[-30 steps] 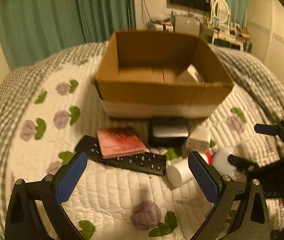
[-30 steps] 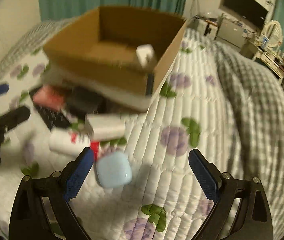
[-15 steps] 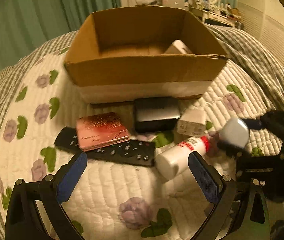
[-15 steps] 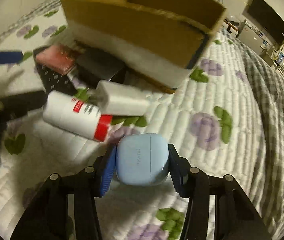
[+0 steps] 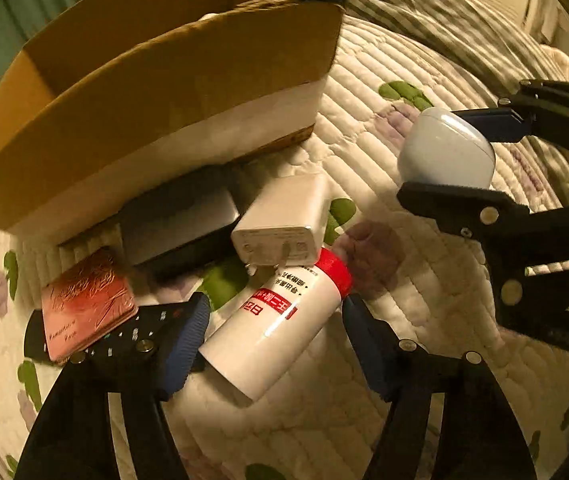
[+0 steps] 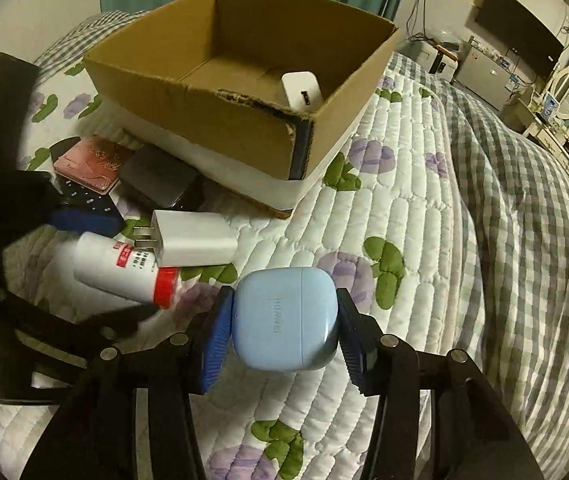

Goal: Organize rigid objects
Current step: 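Grasp the white bottle with red cap with the left tool, then lower the bottle and earbud case into the box and open both tools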

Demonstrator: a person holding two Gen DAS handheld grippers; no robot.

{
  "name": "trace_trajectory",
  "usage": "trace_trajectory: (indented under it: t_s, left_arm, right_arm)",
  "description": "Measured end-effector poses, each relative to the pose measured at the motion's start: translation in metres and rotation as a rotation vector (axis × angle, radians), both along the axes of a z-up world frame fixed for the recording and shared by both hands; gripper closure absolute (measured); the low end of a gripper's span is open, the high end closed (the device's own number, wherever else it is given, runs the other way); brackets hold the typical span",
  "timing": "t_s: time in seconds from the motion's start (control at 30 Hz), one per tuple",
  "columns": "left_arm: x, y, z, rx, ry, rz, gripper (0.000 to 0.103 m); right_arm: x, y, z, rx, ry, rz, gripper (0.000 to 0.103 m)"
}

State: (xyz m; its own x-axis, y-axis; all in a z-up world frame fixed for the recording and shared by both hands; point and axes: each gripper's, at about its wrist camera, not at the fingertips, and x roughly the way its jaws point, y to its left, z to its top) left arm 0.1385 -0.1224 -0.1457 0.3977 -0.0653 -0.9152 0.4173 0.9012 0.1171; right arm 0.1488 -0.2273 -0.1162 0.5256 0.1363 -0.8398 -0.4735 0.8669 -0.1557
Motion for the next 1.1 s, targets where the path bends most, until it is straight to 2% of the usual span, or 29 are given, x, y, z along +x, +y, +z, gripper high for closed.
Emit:
trace_trajectory:
  t_s: [0.03, 0.07, 0.17, 0.27, 0.57, 0.8, 0.87, 1.1]
  left_arm:
    - [0.0, 0.0, 0.0, -0.003, 0.002, -0.006, 0.039]
    - [-0.001, 0.0, 0.001, -0.013, 0.004, -0.017, 0.048]
    - [-0.007, -0.001, 0.005, -0.02, 0.005, -0.039, 0.059]
    - [-0.015, 0.003, 0.011, -0.039, 0.007, -0.023, 0.065]
    - [-0.049, 0.022, 0.052, -0.092, -0.059, 0.027, 0.067]
    - [-0.064, 0.03, 0.111, -0.113, -0.172, 0.029, 0.067]
    - [-0.061, 0.034, 0.133, -0.118, -0.216, 0.037, 0.067]
    - [-0.027, 0.046, 0.194, -0.142, -0.334, 0.082, 0.067]
  right_arm:
    - [0.0, 0.001, -0.001, -0.001, 0.004, 0.003, 0.054]
    - [-0.001, 0.001, -0.003, -0.001, 0.006, 0.005, 0.054]
    - [0.001, 0.0, -0.005, 0.002, 0.016, 0.011, 0.054]
    - [-0.001, 0.0, -0.003, -0.002, 0.015, 0.015, 0.054]
    - [-0.018, 0.003, 0.03, -0.002, -0.026, 0.02, 0.054]
    - [-0.039, 0.008, 0.072, -0.008, -0.078, 0.027, 0.054]
    - [-0.045, 0.008, 0.087, -0.002, -0.083, 0.031, 0.054]
    - [-0.049, 0.015, 0.158, 0.03, -0.204, 0.038, 0.054]
